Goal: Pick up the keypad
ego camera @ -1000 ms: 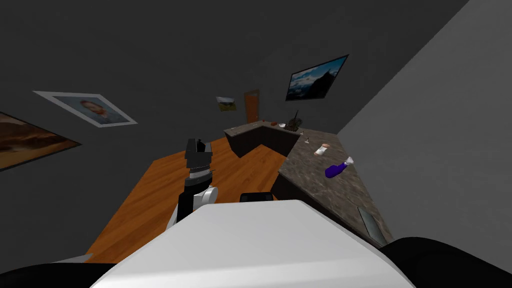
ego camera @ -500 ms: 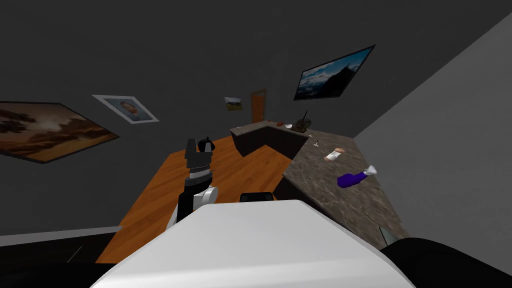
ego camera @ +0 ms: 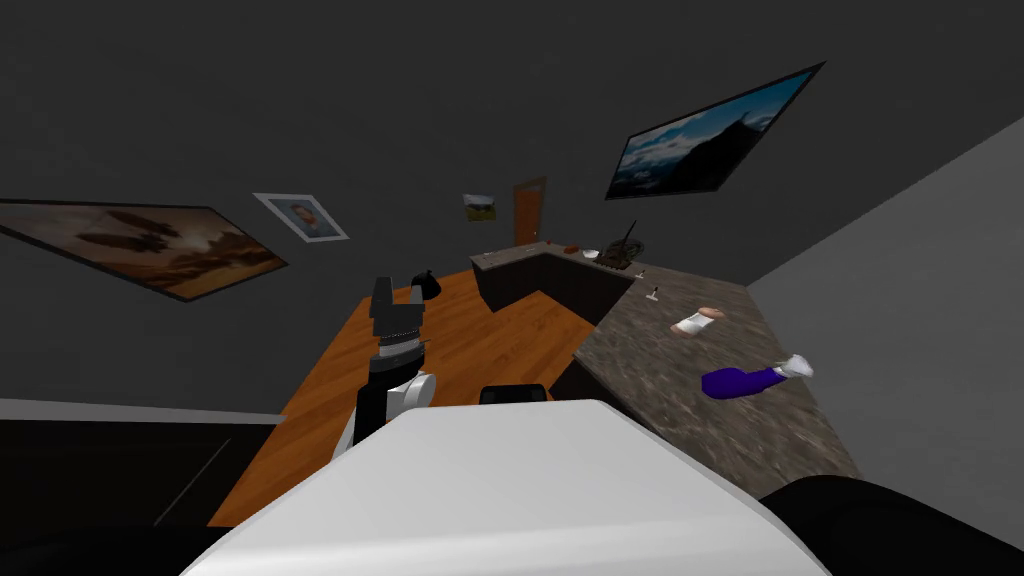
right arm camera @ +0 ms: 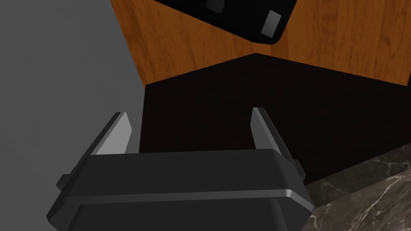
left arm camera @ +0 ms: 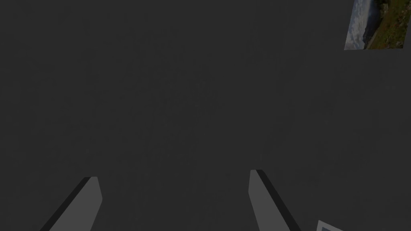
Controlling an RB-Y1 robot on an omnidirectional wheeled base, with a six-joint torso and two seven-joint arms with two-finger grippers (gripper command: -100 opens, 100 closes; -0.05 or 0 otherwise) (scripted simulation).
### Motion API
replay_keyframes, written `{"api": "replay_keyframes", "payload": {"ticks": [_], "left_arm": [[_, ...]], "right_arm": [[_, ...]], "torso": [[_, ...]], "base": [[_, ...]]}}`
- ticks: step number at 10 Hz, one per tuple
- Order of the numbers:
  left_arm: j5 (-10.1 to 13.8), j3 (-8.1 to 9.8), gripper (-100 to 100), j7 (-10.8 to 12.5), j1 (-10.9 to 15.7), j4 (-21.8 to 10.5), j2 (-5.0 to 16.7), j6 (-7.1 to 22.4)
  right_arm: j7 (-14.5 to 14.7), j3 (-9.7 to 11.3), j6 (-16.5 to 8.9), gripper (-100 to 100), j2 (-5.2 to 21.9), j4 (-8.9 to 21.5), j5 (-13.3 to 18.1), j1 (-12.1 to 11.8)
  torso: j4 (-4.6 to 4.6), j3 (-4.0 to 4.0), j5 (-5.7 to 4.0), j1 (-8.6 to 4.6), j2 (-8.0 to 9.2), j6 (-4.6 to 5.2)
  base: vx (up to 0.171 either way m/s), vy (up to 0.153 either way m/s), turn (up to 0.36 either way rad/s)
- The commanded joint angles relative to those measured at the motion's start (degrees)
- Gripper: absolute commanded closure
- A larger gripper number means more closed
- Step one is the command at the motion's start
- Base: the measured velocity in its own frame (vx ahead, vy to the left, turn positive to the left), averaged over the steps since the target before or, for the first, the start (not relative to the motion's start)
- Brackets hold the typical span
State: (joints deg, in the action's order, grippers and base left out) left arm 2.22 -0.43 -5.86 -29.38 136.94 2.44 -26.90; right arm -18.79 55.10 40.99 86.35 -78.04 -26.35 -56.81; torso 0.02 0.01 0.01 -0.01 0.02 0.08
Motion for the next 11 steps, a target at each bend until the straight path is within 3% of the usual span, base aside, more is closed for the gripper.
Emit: {"api": "replay_keyframes", "payload": {"ticks": [1,5,7,8,9,10,11], "left_arm": [[0.0,0.00,0,0.0,0.0,0.0,0.0,0.0],[0.0,0.01,0,0.0,0.0,0.0,0.0,0.0],[0.0,0.01,0,0.0,0.0,0.0,0.0,0.0],[0.0,0.01,0,0.0,0.0,0.0,0.0,0.0],[0.0,0.01,0,0.0,0.0,0.0,0.0,0.0],[0.0,0.01,0,0.0,0.0,0.0,0.0,0.0],[0.0,0.01,0,0.0,0.0,0.0,0.0,0.0]], "right_arm": [[-0.8,0.7,-0.3,-100,2.1,0.5,-0.3,0.2],[-3.7,3.6,-2.3,-100,9.4,3.6,-2.2,0.9],[-5.0,4.1,-3.6,-100,11.7,4.6,-3.2,2.5],[-4.5,3.8,-3.2,-100,11.5,3.6,-3.1,1.9],[-4.7,3.8,-3.5,0,11.7,3.7,-3.1,2.0],[-4.4,3.6,-4.5,-100,9.6,4.5,-2.2,2.4],[-4.4,3.5,-4.7,-100,9.0,4.7,-2.0,2.5]], "torso": [[0.00,0.00,0.00,0.00,0.00,0.00],[0.00,-0.01,-0.03,-0.10,-0.02,0.00],[0.01,0.00,-0.06,-0.19,-0.01,0.01],[0.01,-0.01,-0.08,-0.26,-0.02,0.00],[0.02,0.01,-0.08,-0.15,0.01,0.08],[0.03,0.03,-0.05,-0.03,0.03,0.08],[0.02,0.01,-0.05,-0.02,-0.01,0.08]], "base": [[0.003,-0.009,0.068],[0.001,-0.024,0.177],[-0.002,-0.065,0.165],[0.001,-0.041,0.052],[0.001,-0.008,-0.006],[0.023,-0.011,0.027],[0.030,-0.013,0.012]]}}
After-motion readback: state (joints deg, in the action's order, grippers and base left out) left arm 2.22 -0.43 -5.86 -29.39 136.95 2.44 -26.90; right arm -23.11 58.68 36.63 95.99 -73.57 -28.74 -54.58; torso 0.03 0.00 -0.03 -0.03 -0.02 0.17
